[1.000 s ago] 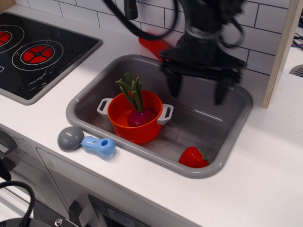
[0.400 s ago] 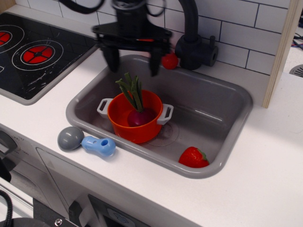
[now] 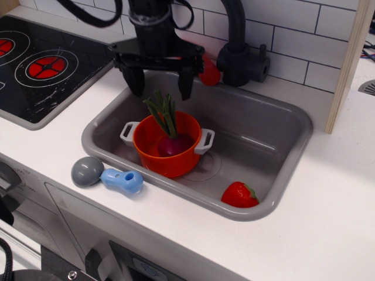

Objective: Take beet from pot sink

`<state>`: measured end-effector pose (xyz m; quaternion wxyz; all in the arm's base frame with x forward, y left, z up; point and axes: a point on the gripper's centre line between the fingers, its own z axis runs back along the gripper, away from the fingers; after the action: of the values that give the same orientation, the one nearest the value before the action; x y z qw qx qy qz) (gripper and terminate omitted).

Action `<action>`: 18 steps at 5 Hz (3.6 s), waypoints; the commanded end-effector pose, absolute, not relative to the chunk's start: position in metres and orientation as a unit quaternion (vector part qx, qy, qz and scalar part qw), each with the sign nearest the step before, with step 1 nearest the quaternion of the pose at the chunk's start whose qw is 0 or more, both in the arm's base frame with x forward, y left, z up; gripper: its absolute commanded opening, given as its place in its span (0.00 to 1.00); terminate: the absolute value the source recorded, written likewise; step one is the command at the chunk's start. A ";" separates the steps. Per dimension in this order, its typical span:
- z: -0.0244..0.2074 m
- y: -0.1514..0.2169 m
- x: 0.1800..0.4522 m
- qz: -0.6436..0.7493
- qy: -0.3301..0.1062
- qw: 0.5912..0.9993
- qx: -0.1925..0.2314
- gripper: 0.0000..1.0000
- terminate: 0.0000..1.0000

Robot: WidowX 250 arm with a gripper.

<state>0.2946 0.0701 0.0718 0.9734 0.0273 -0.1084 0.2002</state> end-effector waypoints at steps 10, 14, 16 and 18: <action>0.124 0.000 0.304 0.283 -0.153 0.947 -0.009 0.00 0.00; 0.071 -0.047 0.338 0.290 -0.155 0.944 0.027 1.00 0.00; 0.088 -0.051 0.343 0.286 -0.154 0.945 0.015 1.00 0.00; 0.114 -0.048 0.336 0.280 -0.173 0.944 -0.007 1.00 0.00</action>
<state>0.3356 -0.0501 0.0998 0.9476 0.0021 -0.1549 0.2792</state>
